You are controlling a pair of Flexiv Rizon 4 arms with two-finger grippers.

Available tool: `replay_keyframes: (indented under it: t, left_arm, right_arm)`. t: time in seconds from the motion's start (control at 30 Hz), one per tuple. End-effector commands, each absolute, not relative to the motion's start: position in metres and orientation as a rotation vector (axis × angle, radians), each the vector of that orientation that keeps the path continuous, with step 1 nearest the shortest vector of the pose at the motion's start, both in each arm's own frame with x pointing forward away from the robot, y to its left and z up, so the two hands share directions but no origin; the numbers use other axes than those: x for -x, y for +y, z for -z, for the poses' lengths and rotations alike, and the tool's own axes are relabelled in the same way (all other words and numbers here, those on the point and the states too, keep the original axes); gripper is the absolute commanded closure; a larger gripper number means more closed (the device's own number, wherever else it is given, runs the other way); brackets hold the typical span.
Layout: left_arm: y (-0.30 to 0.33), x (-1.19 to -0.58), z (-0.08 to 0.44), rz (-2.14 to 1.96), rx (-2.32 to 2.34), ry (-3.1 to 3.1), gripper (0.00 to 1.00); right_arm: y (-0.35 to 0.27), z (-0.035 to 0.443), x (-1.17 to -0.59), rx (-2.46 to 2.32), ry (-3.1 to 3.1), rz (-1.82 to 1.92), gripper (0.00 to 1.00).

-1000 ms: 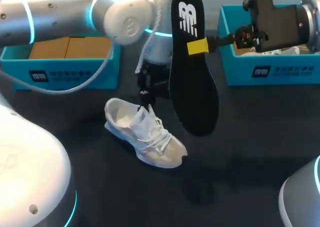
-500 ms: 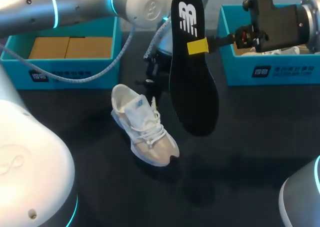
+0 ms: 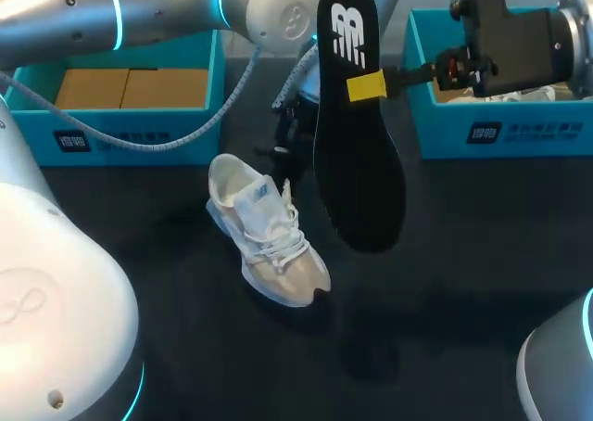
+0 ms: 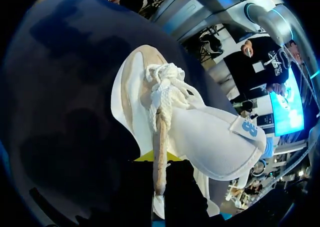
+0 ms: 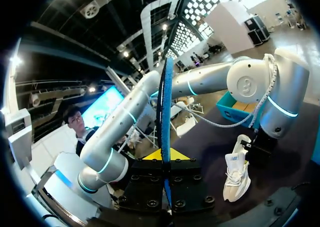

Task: Take the shoe out of the shoebox, open the shoe tongue, remove and reinsert the insole, then place the shoe into the shoebox

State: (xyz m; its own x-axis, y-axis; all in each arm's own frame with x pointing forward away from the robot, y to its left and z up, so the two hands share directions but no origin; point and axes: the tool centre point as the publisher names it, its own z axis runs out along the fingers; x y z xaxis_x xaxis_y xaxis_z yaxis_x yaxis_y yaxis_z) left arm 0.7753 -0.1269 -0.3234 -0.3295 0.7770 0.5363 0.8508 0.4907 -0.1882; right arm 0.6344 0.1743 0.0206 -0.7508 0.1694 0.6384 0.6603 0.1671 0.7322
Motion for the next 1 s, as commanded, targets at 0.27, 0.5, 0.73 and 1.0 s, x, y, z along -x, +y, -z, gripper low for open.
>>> replay_keyframes:
  t: [0.27, 0.5, 0.73, 1.0]
  left_arm:
    - [-0.153, -0.797, 0.322, 0.294, 1.651, -1.899, 1.00]
    - [-0.173, -0.811, 0.324, 0.387, 1.718, -1.825, 1.00]
    - [-0.199, -0.824, 0.335, 0.396, 1.739, -1.800, 1.00]
    - [-0.219, -0.828, 0.354, 0.434, 1.785, -1.726, 1.00]
  right_arm:
    - [0.179, -0.021, -0.638, 0.785, -2.042, 1.605, 1.00]
    - [0.179, -0.021, -0.638, 0.785, -2.042, 1.605, 1.00]
    - [0.179, -0.021, -0.638, 0.785, -2.042, 1.605, 1.00]
    - [0.179, -0.021, -0.638, 0.785, -2.042, 1.605, 1.00]
